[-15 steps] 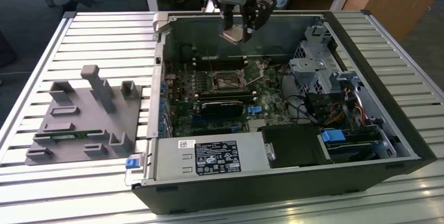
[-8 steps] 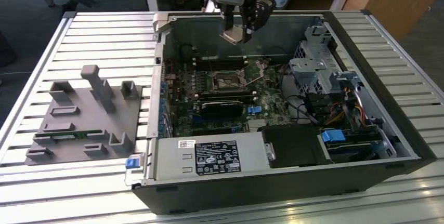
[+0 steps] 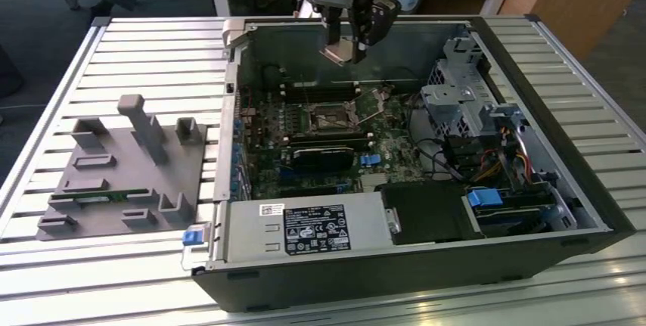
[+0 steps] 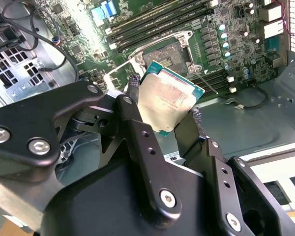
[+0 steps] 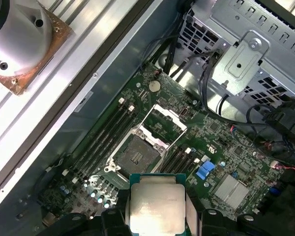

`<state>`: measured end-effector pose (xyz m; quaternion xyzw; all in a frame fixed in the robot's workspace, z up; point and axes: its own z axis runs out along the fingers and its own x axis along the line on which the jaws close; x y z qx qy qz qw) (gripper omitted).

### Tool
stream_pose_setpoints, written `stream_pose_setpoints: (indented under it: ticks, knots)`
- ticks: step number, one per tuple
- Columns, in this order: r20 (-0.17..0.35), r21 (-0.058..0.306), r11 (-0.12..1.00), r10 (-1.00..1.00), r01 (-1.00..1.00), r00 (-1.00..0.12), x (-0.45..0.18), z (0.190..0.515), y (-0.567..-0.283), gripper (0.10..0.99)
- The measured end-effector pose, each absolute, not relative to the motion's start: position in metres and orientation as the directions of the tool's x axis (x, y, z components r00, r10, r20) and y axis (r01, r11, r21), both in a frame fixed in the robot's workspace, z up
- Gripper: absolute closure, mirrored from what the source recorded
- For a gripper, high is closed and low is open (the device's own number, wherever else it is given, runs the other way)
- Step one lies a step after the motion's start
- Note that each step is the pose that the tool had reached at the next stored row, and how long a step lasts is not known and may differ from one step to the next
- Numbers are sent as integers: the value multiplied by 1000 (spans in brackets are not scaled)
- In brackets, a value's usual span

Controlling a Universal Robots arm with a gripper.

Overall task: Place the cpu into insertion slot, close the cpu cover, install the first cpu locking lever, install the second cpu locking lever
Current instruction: 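Place the cpu into insertion slot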

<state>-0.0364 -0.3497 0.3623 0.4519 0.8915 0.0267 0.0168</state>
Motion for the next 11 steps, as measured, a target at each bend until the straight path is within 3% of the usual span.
stream_pose_setpoints:
  ticks: [11]
  knots:
    - [-7,62,562,826,825,-563,-36,362,-350,549]
